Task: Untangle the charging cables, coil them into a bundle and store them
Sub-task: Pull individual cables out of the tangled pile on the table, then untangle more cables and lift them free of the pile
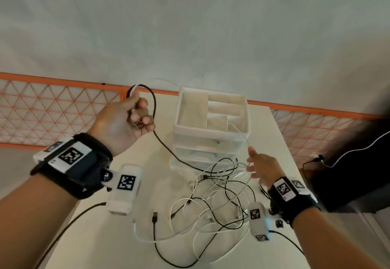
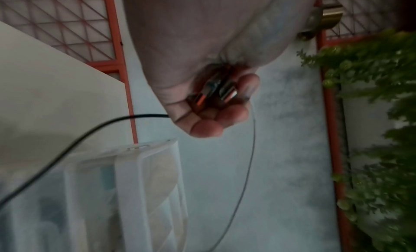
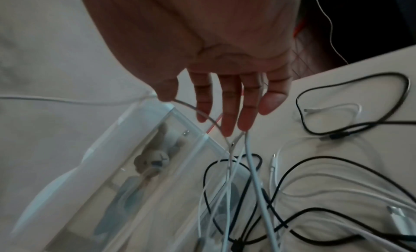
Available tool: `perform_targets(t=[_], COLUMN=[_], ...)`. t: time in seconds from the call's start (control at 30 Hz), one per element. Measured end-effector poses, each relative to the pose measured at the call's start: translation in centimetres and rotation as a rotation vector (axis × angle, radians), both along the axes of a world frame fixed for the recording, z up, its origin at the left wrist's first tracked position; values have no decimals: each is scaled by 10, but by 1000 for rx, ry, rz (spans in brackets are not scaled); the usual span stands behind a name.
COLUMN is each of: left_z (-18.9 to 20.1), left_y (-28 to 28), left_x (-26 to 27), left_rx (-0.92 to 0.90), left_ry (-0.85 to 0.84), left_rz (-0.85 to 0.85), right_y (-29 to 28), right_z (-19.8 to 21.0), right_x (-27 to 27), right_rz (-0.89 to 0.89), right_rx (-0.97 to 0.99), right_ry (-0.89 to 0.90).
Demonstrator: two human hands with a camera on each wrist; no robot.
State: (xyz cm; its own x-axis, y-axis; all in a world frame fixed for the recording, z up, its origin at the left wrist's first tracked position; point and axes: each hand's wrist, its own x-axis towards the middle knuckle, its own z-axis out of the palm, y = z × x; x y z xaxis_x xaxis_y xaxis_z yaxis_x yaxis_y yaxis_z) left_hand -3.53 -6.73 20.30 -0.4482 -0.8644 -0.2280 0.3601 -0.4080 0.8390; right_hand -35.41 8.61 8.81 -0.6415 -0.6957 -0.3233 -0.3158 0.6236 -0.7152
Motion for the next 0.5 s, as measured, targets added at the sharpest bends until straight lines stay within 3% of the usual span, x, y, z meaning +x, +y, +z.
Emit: perform_targets(t=[0.13, 0.23, 0.4, 0.5], left_z=[-11, -34, -50, -68], left_y=[10, 25, 62, 67], left_x=[-1, -13, -62, -85], left_rx=[-117, -171, -446, -705], left_ry=[-226, -402, -467, -730], left_rz=[-103, -206, -440, -348], right_y=[-5, -15, -28, -33], right_z=[11, 53, 120, 143], right_x=[19, 49, 102, 110], right_rz=[66, 193, 449, 416], right_rx=[-213, -400, -589, -718], right_ry=[-36, -115, -146, -134])
